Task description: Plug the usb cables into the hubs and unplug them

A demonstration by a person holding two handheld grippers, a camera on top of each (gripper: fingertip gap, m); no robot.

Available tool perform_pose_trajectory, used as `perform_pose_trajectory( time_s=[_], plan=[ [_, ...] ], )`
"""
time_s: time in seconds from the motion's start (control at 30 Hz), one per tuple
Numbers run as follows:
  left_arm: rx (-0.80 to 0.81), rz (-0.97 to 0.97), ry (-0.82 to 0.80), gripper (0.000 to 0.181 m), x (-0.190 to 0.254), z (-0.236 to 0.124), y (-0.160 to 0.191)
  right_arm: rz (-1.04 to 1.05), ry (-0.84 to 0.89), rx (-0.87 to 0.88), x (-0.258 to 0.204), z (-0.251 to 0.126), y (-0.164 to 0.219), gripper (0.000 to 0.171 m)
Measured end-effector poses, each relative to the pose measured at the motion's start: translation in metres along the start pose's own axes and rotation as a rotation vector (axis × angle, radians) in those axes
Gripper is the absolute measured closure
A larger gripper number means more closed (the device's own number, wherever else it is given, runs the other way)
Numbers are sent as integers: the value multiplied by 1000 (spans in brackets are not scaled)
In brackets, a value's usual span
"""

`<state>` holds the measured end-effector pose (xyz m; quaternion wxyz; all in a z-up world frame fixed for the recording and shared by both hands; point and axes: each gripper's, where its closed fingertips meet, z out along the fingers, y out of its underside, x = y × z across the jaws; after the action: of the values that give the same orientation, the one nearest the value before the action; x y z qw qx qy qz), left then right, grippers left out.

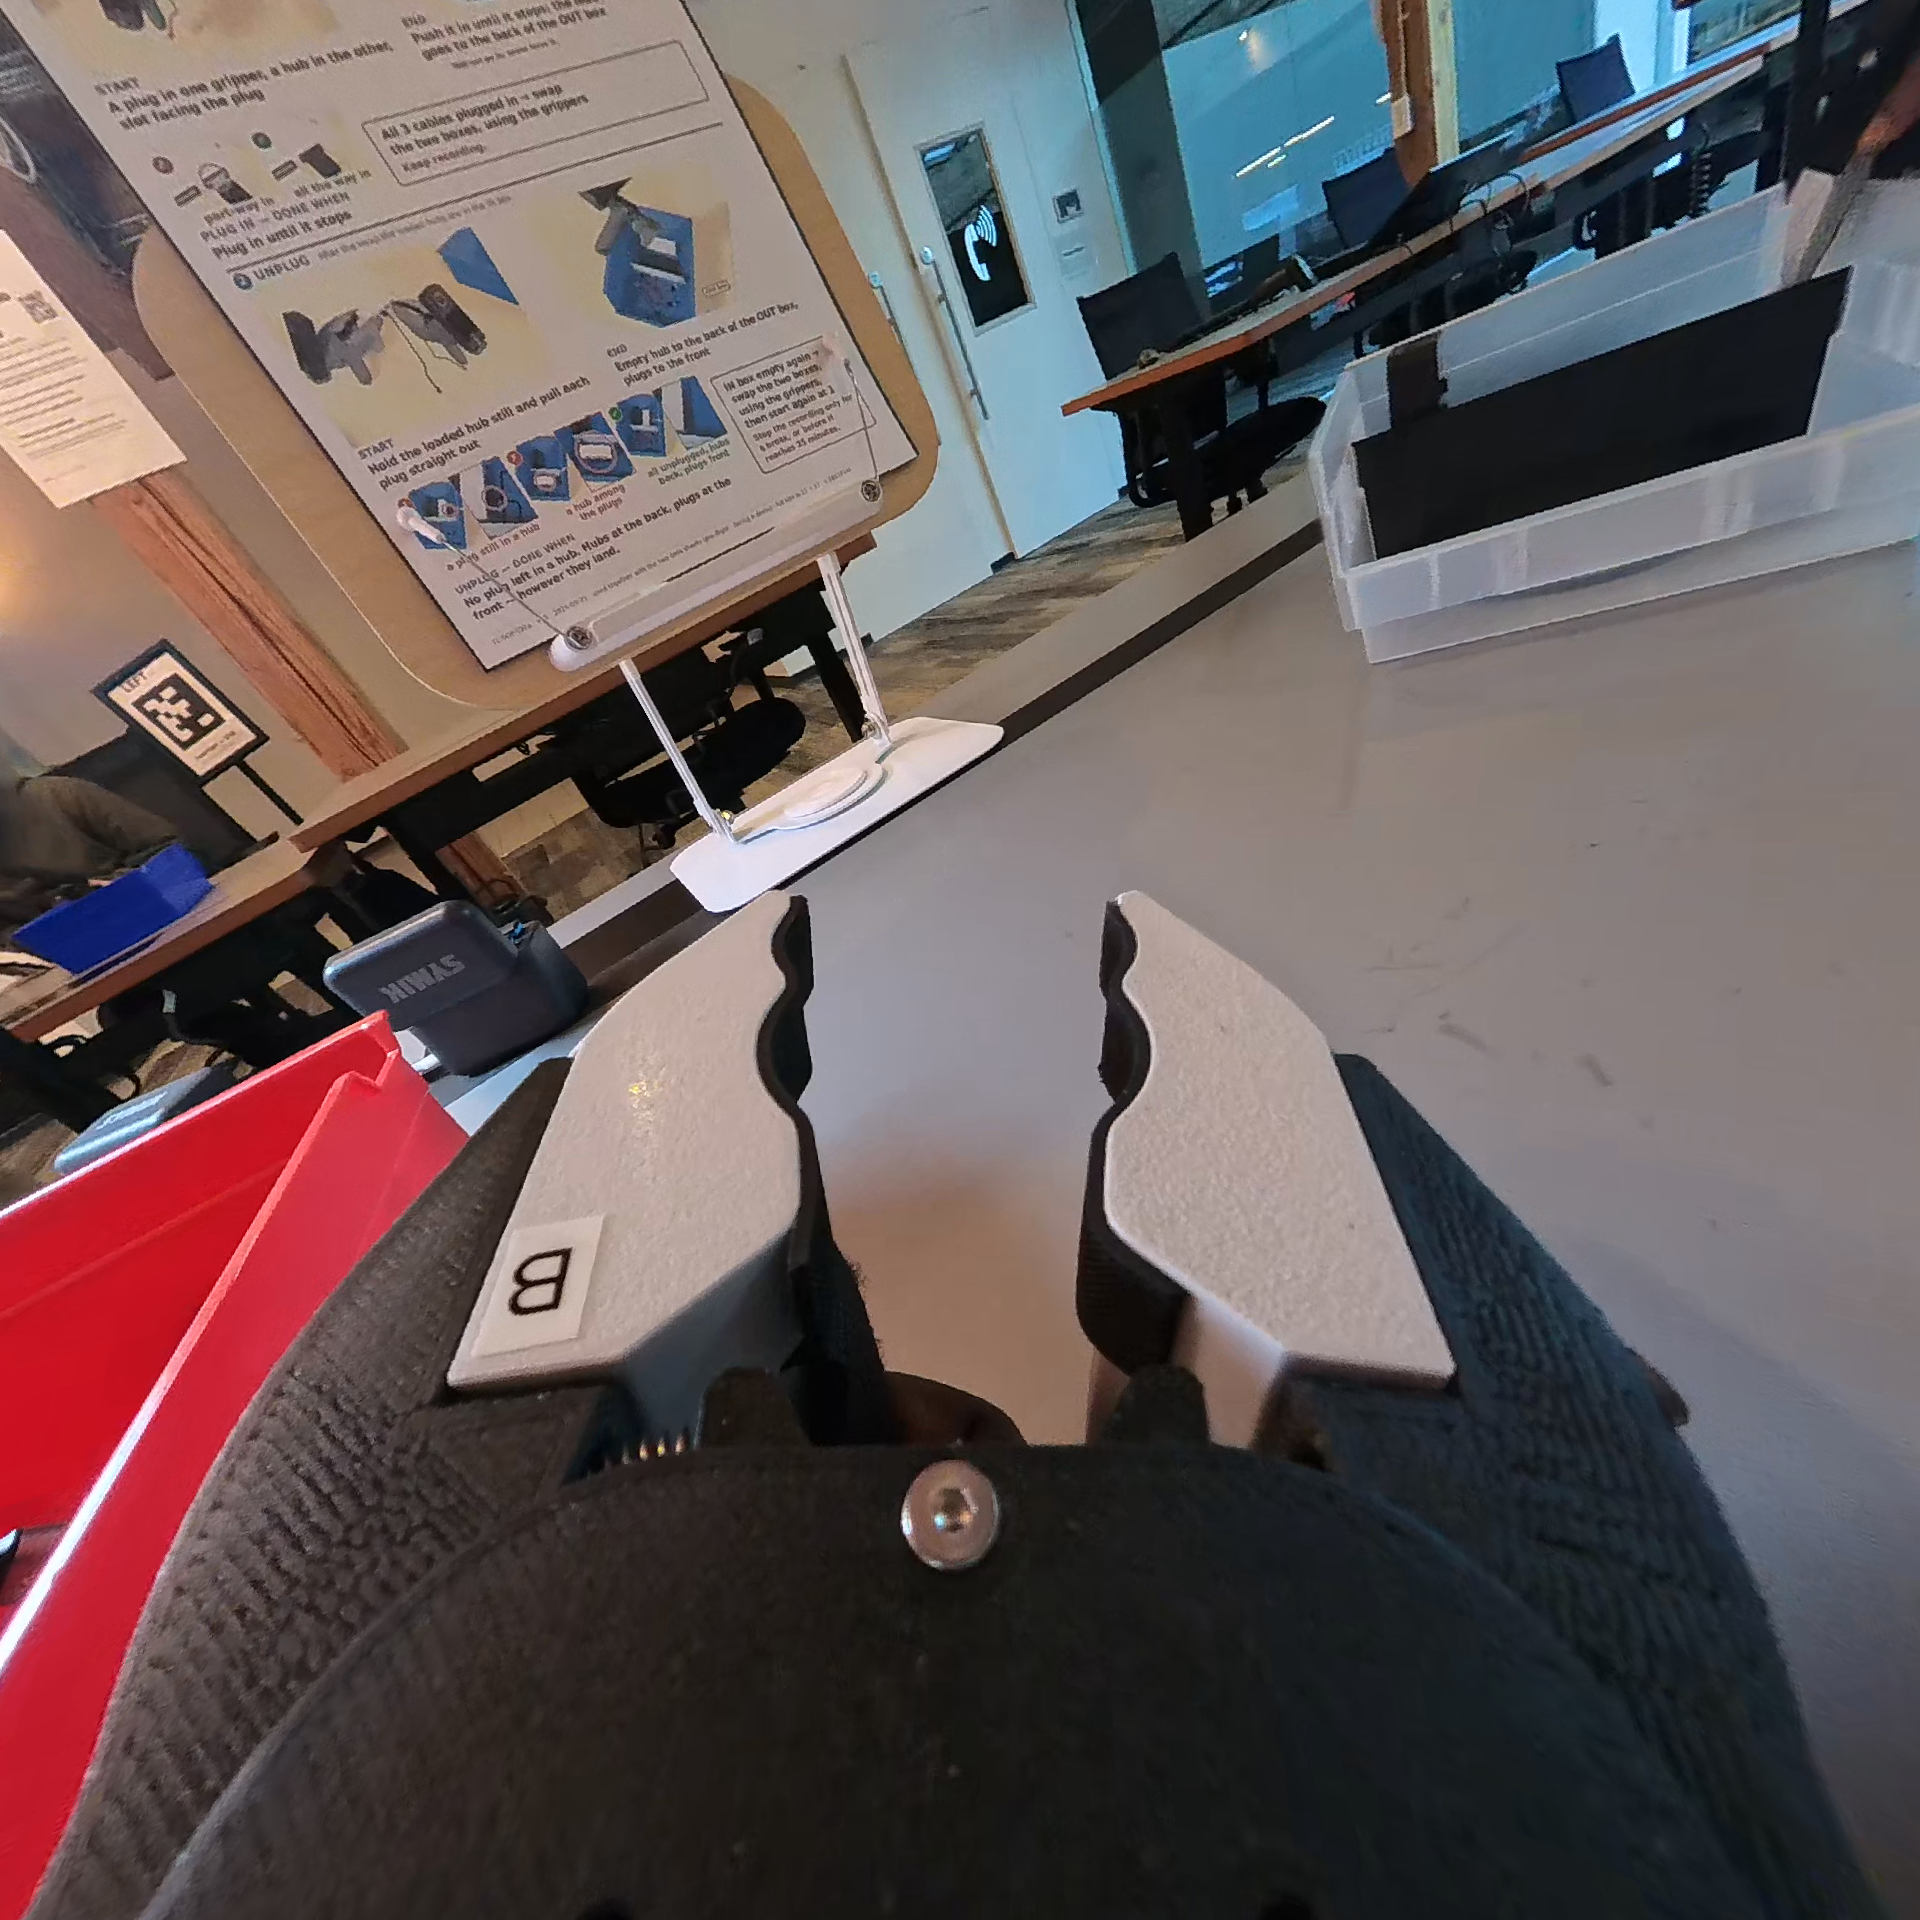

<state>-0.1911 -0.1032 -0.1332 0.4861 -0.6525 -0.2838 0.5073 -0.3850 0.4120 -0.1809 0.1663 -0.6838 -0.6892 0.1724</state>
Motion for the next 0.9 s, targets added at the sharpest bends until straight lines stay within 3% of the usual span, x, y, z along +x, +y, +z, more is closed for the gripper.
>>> perform_pose_trajectory(
  time_s=[0.17, 0.4, 0.53, 0.6, 0.7, 0.8, 0.9],
  plan=[
    [-2, 6, 2, 127, 1, 1, 0, 105, 16, 62, 16, 2, -7, 157],
    [3, 15, -1, 128, 0, 0, -1, 43, 107, 107, 35, 0, -12, 160],
    [4, -8, 14, 127, 1, -2, -4, 26, 159, 129, 42, -8, -12, 146],
    [-2, -50, 21, 125, -1, -6, -10, 24, 257, 218, 53, -36, -23, 138],
    [-37, -98, 20, 118, -13, -21, -25, 63, 302, 535, 51, -104, -55, 127],
    [-245, -86, 67, 102, -32, -46, -23, 60, 211, 912, 23, -179, -81, 116],
    [-455, -75, 14, 100, -70, -84, -9, 38, 93, 1213, -7, -238, -90, 116]
  ],
)
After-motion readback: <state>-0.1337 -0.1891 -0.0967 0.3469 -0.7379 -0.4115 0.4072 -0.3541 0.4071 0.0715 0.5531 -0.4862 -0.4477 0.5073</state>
